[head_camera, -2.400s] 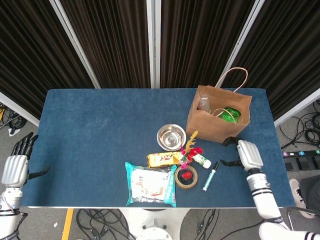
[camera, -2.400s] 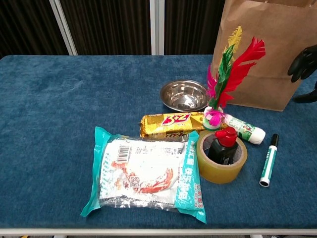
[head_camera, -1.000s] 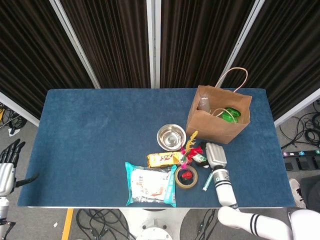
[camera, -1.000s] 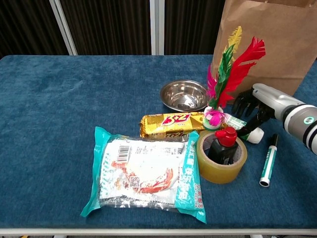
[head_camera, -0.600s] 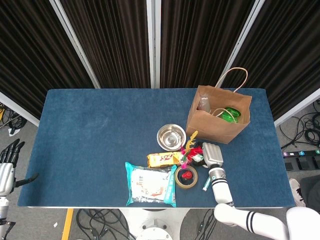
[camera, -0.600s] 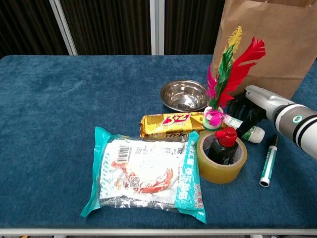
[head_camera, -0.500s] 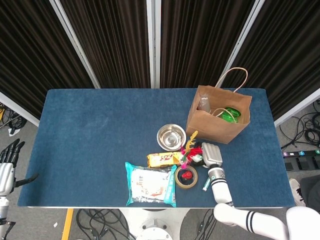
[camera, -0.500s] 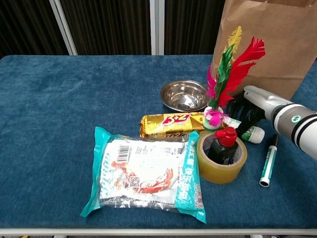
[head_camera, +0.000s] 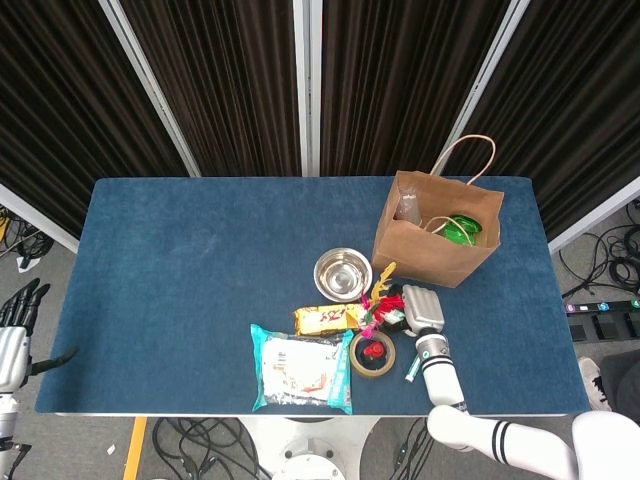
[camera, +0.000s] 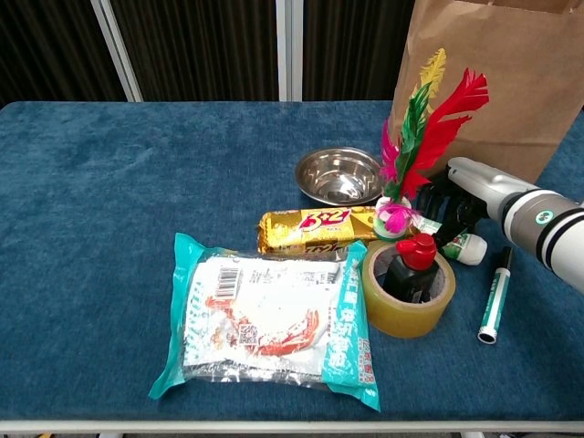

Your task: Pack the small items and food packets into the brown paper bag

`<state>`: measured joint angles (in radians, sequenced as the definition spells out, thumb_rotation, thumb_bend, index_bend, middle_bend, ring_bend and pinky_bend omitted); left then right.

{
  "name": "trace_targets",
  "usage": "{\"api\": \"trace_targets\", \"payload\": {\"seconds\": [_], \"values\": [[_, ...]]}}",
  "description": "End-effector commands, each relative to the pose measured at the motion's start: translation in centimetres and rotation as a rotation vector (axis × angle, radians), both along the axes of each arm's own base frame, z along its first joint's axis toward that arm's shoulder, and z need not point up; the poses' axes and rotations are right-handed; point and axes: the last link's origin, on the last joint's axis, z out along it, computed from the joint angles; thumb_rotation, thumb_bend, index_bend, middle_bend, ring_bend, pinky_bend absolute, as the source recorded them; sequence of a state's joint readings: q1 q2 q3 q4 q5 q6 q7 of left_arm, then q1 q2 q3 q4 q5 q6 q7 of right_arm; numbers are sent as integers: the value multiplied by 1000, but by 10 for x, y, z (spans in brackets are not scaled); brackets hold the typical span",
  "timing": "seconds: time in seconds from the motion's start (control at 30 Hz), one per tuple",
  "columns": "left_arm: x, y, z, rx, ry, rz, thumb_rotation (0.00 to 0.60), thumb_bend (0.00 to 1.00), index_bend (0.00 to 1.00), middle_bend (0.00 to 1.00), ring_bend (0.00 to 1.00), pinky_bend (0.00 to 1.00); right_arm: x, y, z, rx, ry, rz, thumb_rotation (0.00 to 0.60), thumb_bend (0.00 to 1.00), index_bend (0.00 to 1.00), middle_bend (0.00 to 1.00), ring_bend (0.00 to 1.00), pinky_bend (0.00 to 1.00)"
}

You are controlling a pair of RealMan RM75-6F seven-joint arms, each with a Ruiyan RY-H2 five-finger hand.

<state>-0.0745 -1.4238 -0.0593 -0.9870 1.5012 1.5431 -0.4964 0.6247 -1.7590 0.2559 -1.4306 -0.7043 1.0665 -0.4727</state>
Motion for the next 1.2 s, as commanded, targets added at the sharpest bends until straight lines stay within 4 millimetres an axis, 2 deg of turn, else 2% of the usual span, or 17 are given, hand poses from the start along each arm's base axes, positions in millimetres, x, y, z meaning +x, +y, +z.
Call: {"api": "trace_targets", "payload": {"seconds": [0.03, 0.43, 0.63, 0.77, 1.07, 1.2], "values": [[0, 0, 1, 1, -1, 0, 600, 137, 80, 59, 0, 118, 1, -2, 4, -21, 8, 13, 600, 205, 583, 507, 477, 668], [6, 8, -3, -2, -4, -9, 600, 137, 80, 59, 0, 118, 1, -3, 27, -70, -1, 42, 600, 262, 616, 529, 504, 694], [7, 8, -3, -6, -1, -10, 600, 136, 80, 59, 0, 118, 11, 1, 51, -112, -25, 85, 600, 270, 620, 530, 506, 695], [9, 9, -4, -4, -4, -12, 600, 138, 80, 59, 0, 118, 26, 5, 75, -152, -32, 136, 600, 271, 620, 531, 506, 695], [15, 11, -4, -4, 2, -29, 600, 137, 80, 58, 0, 118, 80, 10, 142, -294, -49, 303, 600, 276, 627, 538, 508, 700], [17, 13, -3, 1, 2, -34, 600, 137, 80, 59, 0, 118, 101, 11, 162, -346, -55, 352, 600, 284, 627, 538, 508, 700]]}}
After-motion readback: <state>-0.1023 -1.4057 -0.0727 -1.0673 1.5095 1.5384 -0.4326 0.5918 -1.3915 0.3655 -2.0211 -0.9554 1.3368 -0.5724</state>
